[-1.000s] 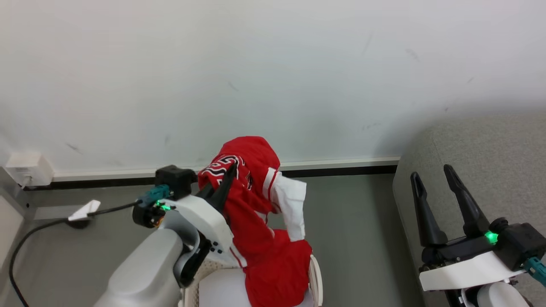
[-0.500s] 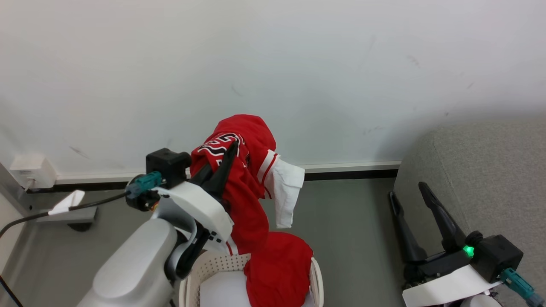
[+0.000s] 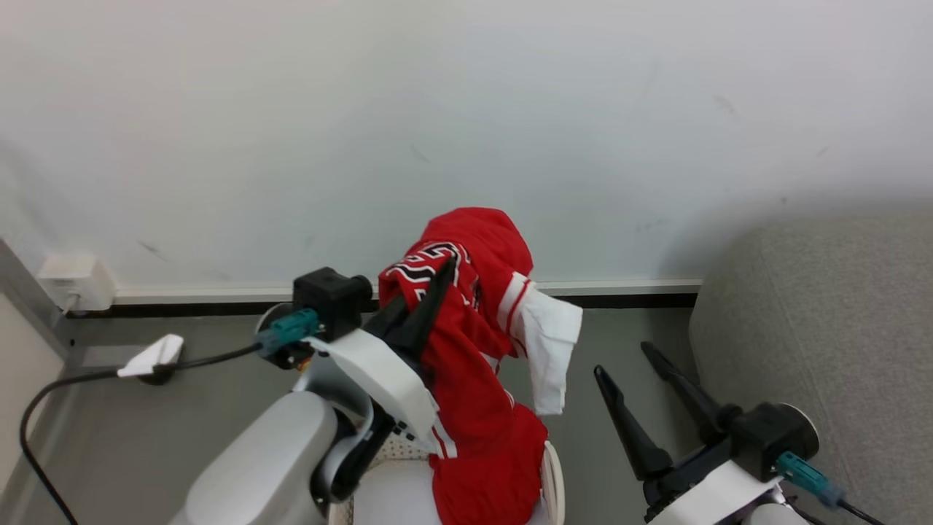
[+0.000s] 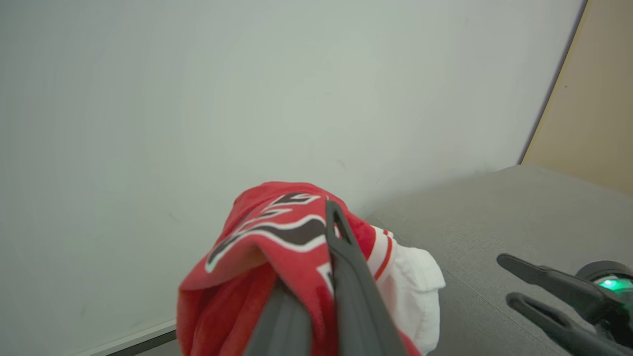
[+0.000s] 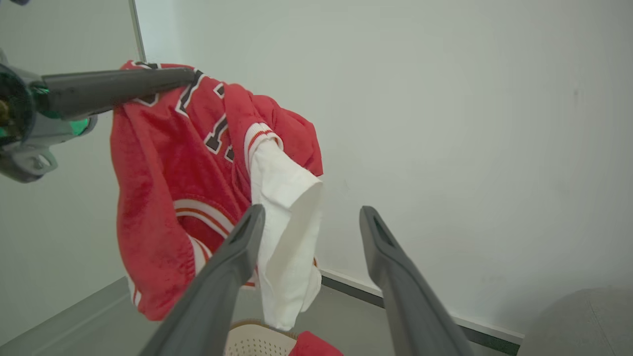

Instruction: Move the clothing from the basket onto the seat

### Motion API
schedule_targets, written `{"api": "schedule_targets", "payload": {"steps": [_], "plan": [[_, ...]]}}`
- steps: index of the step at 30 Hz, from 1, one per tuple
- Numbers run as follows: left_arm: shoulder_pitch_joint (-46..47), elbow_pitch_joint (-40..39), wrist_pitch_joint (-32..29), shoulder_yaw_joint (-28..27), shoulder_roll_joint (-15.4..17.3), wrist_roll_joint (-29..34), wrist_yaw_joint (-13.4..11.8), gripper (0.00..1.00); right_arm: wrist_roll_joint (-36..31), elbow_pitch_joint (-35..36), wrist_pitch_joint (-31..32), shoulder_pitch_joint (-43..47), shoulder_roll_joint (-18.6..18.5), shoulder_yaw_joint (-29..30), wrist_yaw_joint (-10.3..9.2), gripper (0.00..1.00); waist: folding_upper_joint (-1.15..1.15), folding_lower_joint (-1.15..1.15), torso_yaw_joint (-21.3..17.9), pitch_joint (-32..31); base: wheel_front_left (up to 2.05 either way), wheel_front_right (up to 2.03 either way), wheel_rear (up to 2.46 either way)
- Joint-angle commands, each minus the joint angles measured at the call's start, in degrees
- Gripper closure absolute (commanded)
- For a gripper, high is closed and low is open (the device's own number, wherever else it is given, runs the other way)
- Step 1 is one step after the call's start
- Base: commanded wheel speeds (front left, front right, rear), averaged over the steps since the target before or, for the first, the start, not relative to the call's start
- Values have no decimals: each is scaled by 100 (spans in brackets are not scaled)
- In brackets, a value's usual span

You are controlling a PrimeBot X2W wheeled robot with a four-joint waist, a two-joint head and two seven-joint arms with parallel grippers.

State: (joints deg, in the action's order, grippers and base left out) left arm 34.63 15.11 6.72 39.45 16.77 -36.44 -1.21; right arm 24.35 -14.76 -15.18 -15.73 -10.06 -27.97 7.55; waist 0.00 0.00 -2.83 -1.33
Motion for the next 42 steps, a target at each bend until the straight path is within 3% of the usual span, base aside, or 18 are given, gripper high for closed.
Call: {"api": "schedule_targets", "payload": {"steps": [1,8,19,35,36,37,42], "plan": [[-96,-58,-32,55,-37,61,25,100,65,-171,5,-152,-57,-156,-12,0,0,0,73,-13,0,0,0],[-42,-231,-188,301,-220,67,106,100,362,-1054,5,-602,-97,-949,-13,0,0,0,420,-54,0,0,0],[27,-387,-407,694,-525,48,253,100,571,-2136,5,-1148,-15,-1741,-12,0,0,0,1064,-147,0,0,0],[-84,-550,-659,1083,-693,-93,399,100,276,-2279,5,-1401,231,-1627,-12,0,0,0,1726,-207,0,0,0],[-89,-546,-667,1087,-680,-94,391,100,261,-2227,5,-1403,218,-1598,-12,64,0,0,1738,-204,0,0,0],[-91,-538,-669,1085,-665,-97,381,100,251,-2174,5,-1388,203,-1570,-12,100,0,0,1746,-201,0,0,0],[-116,-503,-641,1059,-605,-123,346,100,214,-2065,5,-1270,179,-1436,-12,100,0,0,1729,-190,0,0,0]]}}
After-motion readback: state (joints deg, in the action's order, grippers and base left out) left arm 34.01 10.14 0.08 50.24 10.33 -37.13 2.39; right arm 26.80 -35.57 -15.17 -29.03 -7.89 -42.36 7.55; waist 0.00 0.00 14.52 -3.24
